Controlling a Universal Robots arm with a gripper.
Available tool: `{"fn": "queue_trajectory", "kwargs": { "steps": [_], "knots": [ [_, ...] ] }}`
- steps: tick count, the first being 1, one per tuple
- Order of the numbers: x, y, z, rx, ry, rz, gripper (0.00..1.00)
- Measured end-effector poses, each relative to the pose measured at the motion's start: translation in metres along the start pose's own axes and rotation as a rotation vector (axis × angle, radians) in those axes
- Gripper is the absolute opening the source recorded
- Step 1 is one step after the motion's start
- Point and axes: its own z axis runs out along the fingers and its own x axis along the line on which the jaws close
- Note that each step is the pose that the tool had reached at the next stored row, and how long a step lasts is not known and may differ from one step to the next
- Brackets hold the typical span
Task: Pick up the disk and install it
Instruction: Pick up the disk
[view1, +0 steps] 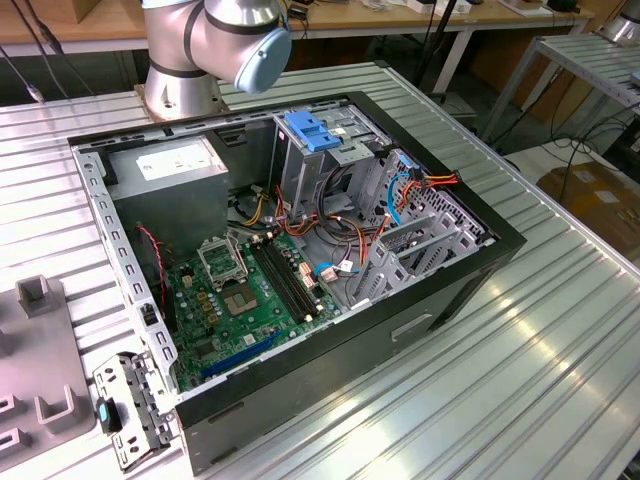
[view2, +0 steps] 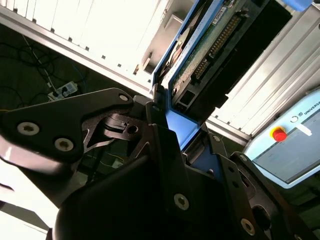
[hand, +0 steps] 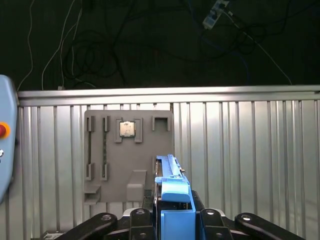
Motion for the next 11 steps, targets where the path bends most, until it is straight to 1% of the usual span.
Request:
{"fn": "queue_trajectory", "kwargs": {
  "steps": [5,11],
  "knots": [
    [-0.0001,-0.0042,-0.0001,0.0001,0.0,0.0,0.37],
    [-0.0003,-0.0107,-0.0003,0.0,0.0,0.0,0.37]
  ]
}}
